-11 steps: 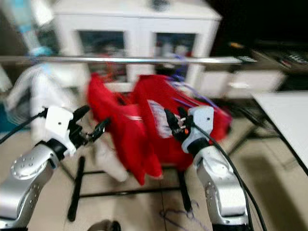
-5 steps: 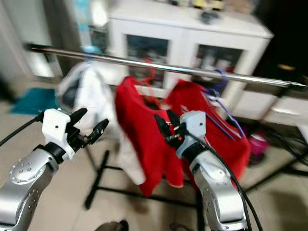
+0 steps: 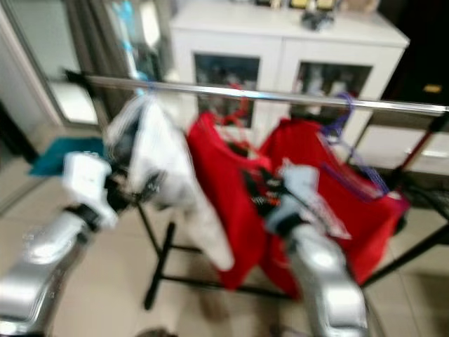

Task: Hang hanger

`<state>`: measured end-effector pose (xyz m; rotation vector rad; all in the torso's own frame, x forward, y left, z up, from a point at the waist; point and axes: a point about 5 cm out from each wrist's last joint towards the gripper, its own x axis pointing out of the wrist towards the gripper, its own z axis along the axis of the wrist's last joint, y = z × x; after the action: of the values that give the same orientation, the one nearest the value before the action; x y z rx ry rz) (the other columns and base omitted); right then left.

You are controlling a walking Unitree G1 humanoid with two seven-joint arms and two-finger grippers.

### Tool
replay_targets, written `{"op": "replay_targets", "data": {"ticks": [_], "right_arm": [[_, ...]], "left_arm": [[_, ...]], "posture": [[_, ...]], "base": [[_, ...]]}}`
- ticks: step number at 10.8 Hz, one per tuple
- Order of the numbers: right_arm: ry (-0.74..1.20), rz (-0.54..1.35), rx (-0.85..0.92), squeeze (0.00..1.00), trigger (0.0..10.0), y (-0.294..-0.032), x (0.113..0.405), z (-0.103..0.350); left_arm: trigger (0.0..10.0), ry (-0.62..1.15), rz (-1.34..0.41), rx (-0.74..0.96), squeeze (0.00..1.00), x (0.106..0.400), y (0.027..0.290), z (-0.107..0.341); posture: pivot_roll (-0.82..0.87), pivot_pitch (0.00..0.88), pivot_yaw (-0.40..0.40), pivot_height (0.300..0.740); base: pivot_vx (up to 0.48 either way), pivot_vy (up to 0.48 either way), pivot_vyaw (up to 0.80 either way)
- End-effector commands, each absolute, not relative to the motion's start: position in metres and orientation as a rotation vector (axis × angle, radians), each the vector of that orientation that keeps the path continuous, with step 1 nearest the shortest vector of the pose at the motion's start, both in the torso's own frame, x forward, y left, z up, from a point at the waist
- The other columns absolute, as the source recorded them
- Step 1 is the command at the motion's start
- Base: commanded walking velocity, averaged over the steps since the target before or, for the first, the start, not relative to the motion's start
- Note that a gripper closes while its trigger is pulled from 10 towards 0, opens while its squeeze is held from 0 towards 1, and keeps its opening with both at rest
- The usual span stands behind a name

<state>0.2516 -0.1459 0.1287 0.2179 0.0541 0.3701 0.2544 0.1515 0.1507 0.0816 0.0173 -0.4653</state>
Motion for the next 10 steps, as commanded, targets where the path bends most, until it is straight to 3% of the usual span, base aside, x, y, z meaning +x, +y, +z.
{"op": "replay_targets", "data": {"ticks": [1,2,10], "right_arm": [[0.047,0.391,0.235,0.00,10.0,-0.139,0.252,0.132],[0.079,0.392,0.247,0.00,10.0,-0.138,0.250,0.129],[0.103,0.346,0.189,0.00,10.0,-0.135,0.258,0.125]], "left_arm": [[10.0,0.013,-0.442,0.105,0.00,0.255,0.158,0.153],[10.0,0.017,-0.433,0.103,0.00,0.254,0.159,0.153],[10.0,0.051,-0.361,0.086,0.00,0.248,0.166,0.147]], "posture": [[-0.03,0.000,-0.015,0.740],[-0.02,0.000,-0.020,0.740],[-0.01,0.000,-0.038,0.740]], "base": [[0.000,0.416,0.00],[0.000,0.409,0.00],[0.000,0.000,0.00]]}}
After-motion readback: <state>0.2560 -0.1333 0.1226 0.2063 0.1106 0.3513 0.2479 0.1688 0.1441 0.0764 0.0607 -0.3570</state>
